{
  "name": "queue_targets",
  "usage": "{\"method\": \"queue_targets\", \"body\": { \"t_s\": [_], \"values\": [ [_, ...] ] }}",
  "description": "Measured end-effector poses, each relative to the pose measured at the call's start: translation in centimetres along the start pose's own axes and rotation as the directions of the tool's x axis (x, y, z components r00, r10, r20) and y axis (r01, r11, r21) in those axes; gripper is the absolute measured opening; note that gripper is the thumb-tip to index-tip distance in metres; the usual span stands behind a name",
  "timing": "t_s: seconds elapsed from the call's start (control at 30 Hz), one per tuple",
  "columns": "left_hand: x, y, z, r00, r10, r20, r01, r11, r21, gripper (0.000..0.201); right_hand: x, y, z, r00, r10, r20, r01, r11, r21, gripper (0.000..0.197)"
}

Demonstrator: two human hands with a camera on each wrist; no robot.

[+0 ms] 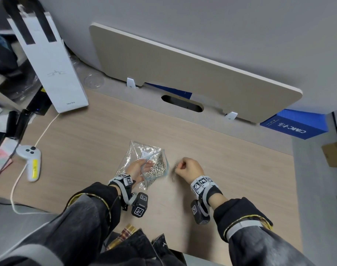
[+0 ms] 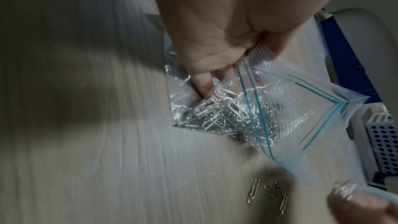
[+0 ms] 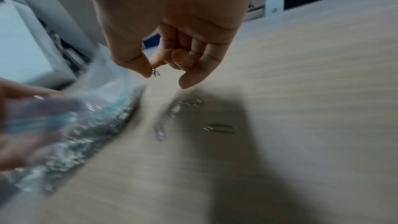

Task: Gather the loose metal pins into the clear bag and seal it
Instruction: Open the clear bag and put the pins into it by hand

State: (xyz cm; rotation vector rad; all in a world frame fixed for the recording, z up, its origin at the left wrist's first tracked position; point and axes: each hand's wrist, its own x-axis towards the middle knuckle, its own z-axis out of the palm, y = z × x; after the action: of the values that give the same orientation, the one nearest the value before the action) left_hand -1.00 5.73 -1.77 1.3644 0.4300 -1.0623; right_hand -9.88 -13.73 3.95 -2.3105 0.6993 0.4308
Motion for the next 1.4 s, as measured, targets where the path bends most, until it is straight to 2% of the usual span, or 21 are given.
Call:
{"method": "queue_targets", "body": {
  "t_s": [0.1,0.17,0.27,0.37,0.43,0.5,0.63,0.73,0.83,0.97,1.23,1.4],
  "values": [
    [0.3,-0.2,-0.1,1.0,0.008,-0.005,-0.008,1.0,0.015,0.026,0.1,-3.1,0.4,0.993,-0.111,-0.032,0.111,0.994,-0.001,0.008],
    [0.2,-0.1,-0.1,1.0,0.01,-0.009,-0.01,1.0,-0.003,0.026,0.2,-4.3,1.1,0.986,-0.164,-0.008,0.164,0.985,-0.055,0.005],
    [-0.4,0.1,0.2,1.0,0.009,-0.012,-0.009,1.0,-0.027,0.027,0.3,-4.3,1.8,0.978,-0.206,0.016,0.207,0.971,-0.119,0.008],
    [-0.5,0.3,0.3,1.0,0.01,-0.006,-0.01,0.999,-0.038,0.029,0.1,-3.3,1.4,0.974,-0.212,-0.075,0.21,0.977,-0.038,0.009],
    [-0.2,0.1,0.1,1.0,0.006,0.005,-0.006,0.999,-0.033,0.029,0.0,-1.9,0.8,0.973,-0.158,-0.166,0.16,0.987,-0.003,0.012],
    [0.2,-0.2,-0.2,1.0,0.005,0.016,-0.005,1.0,-0.017,0.028,0.3,-0.1,0.2,0.977,-0.065,-0.202,0.062,0.998,-0.019,0.014],
    [0.5,-0.5,-0.5,1.0,0.008,0.026,-0.008,1.0,-0.01,0.029,0.8,2.9,0.5,0.985,0.116,-0.131,-0.133,0.982,-0.131,0.012],
    [0.3,-0.3,-0.3,1.0,0.01,0.026,-0.01,1.0,-0.008,0.026,0.8,3.6,2.1,0.981,0.174,-0.088,-0.184,0.974,-0.135,0.014],
    [0.0,-0.2,-0.2,1.0,0.01,0.02,-0.01,1.0,-0.003,0.025,0.8,3.6,3.2,0.969,0.211,-0.125,-0.224,0.969,-0.103,0.017],
    [0.0,-0.2,-0.1,1.0,0.012,0.01,-0.012,1.0,-0.005,0.027,1.4,3.5,3.3,0.977,0.162,-0.141,-0.179,0.977,-0.118,0.007],
    [0.2,-0.2,-0.1,1.0,0.004,0.008,-0.004,1.0,-0.012,0.031,2.2,3.4,2.2,0.986,0.065,-0.156,-0.094,0.978,-0.187,0.015],
    [0.4,-0.2,-0.2,1.0,-0.005,0.002,0.005,1.0,-0.001,0.03,2.4,3.1,2.5,0.995,-0.06,-0.08,0.044,0.982,-0.185,0.011]
  ]
}}
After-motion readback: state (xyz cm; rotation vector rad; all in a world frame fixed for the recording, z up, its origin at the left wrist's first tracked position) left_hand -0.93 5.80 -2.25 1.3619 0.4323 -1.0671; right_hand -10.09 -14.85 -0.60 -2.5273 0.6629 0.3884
